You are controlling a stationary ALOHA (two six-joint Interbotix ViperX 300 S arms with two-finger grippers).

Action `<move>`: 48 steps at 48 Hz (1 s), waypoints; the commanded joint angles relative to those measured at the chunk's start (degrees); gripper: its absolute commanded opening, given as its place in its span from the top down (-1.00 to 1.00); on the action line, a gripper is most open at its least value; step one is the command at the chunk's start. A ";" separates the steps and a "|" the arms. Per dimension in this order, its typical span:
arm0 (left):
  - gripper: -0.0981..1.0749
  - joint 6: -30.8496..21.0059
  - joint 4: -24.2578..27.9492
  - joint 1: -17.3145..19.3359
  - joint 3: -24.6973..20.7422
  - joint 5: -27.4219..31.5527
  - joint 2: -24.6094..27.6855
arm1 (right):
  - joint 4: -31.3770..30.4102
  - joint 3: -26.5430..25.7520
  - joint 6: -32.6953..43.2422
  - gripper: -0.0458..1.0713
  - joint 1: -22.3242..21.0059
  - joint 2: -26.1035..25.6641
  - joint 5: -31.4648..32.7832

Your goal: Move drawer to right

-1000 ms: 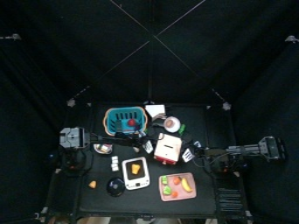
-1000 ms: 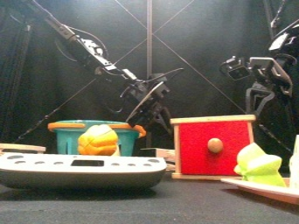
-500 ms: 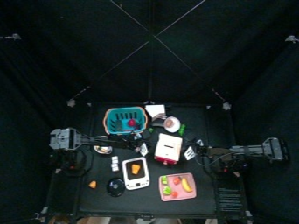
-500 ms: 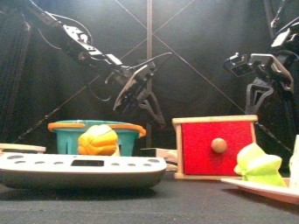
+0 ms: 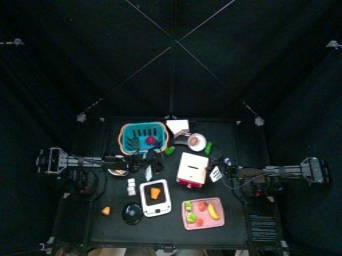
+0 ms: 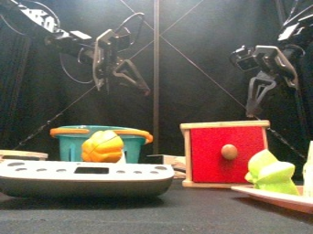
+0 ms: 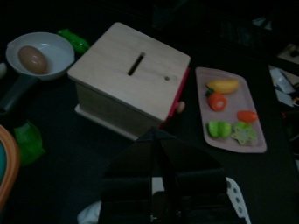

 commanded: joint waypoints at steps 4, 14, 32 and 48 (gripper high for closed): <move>0.09 0.09 2.02 0.00 3.87 -2.46 -7.29 | -0.53 -2.81 0.09 0.18 0.35 -0.26 -4.39; 0.09 0.09 2.11 -1.58 10.20 -4.22 -14.50 | -0.53 -2.46 0.18 0.18 0.35 0.00 -16.35; 0.09 0.18 2.20 -1.93 16.96 -5.10 -27.60 | 0.26 -4.04 0.18 0.18 1.49 9.05 -34.45; 0.09 0.18 2.20 -1.76 19.16 -5.10 -30.15 | 4.83 -9.14 0.18 0.18 3.43 18.54 -32.96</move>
